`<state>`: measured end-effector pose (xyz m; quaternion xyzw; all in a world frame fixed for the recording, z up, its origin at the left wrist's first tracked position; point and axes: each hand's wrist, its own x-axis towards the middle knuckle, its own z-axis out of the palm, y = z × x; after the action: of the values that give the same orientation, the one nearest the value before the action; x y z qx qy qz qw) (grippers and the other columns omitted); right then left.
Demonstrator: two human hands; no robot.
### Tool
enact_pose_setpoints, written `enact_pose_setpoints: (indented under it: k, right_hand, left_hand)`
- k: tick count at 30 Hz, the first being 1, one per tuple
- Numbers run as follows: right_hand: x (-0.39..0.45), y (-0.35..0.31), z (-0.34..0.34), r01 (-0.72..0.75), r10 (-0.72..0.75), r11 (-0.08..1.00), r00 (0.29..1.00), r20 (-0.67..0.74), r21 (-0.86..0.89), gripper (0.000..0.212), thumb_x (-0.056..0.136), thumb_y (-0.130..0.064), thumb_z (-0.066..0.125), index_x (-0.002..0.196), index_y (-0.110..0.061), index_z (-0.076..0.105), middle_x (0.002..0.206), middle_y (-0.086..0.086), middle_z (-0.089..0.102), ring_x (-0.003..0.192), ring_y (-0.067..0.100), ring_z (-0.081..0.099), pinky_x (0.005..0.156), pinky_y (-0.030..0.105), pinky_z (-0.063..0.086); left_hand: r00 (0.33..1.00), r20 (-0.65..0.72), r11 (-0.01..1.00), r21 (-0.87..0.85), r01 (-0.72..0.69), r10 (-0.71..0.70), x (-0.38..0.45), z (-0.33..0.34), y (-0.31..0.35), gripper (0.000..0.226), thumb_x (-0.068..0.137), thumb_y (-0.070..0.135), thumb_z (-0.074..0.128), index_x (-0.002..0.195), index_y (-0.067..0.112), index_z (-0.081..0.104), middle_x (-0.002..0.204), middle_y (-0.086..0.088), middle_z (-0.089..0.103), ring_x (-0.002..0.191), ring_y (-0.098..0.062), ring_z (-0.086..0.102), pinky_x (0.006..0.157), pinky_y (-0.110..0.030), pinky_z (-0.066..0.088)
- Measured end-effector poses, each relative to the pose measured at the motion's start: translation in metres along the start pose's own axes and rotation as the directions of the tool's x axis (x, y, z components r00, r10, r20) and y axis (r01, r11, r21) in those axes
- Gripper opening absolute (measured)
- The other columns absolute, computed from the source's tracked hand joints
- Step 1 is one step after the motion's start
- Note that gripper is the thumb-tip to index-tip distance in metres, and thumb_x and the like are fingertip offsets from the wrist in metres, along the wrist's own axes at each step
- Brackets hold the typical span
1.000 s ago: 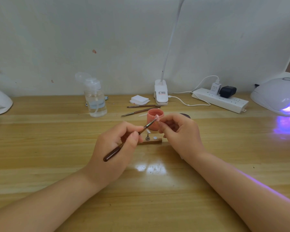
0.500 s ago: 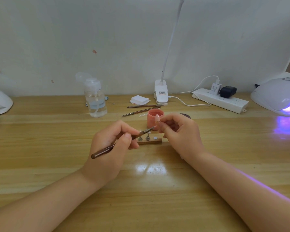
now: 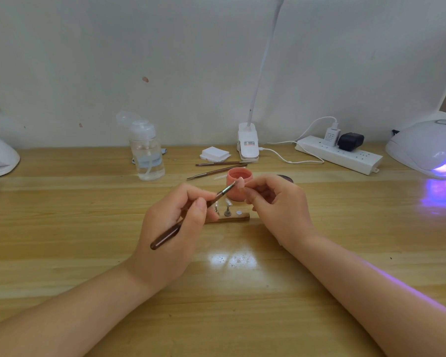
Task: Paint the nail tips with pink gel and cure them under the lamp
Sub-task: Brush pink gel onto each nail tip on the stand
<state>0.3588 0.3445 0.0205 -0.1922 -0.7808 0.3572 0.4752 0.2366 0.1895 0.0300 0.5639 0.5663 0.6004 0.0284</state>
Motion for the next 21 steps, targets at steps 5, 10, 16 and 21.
enact_pose_setpoints:
  k: [5,10,16,21]
  right_hand:
    - [0.0004,-0.0011,-0.0004,0.035,-0.035,0.997,0.999,0.009,-0.066,0.008,0.085,-0.002,0.070,0.087,-0.010,0.071,0.067,-0.023,0.064,0.068,-0.009,0.063,0.067,0.012,0.049]
    - [-0.0001,-0.0013,-0.0012,0.054,-0.054,0.995,0.999,0.006,-0.081,0.005,0.085,-0.002,0.070,0.088,-0.006,0.071,0.073,-0.021,0.066,0.069,-0.011,0.063,0.066,0.008,0.046]
    - [-0.0006,-0.0027,-0.0009,0.097,-0.097,0.988,0.995,0.005,-0.121,0.006,0.084,-0.002,0.071,0.086,-0.007,0.072,0.072,-0.024,0.063,0.069,-0.013,0.061,0.067,0.005,0.044]
    - [-0.0002,-0.0021,-0.0008,0.075,-0.075,0.992,0.997,0.005,-0.102,0.003,0.085,-0.003,0.070,0.087,-0.005,0.072,0.069,-0.022,0.062,0.067,-0.011,0.062,0.066,0.008,0.045]
  left_hand:
    - [0.999,0.029,0.997,0.075,0.019,-0.021,0.0016,0.0031,0.0007,0.022,0.091,0.037,0.046,0.100,0.029,0.064,0.087,0.015,0.071,0.088,-0.008,0.068,0.076,-0.022,0.051]
    - [0.999,0.024,0.996,0.085,-0.029,0.027,0.0001,-0.0004,0.0022,0.023,0.089,0.031,0.043,0.093,0.026,0.065,0.078,0.010,0.070,0.083,-0.014,0.067,0.076,-0.029,0.050]
    - [0.999,0.029,0.989,0.150,-0.017,0.013,0.0025,0.0022,0.0044,0.022,0.089,0.035,0.047,0.100,0.033,0.065,0.089,0.018,0.071,0.091,-0.008,0.061,0.077,-0.015,0.042]
    - [0.999,0.022,0.990,0.137,-0.040,0.037,0.0002,-0.0012,0.0038,0.022,0.086,0.030,0.047,0.090,0.027,0.067,0.079,0.014,0.070,0.088,-0.013,0.062,0.077,-0.022,0.046]
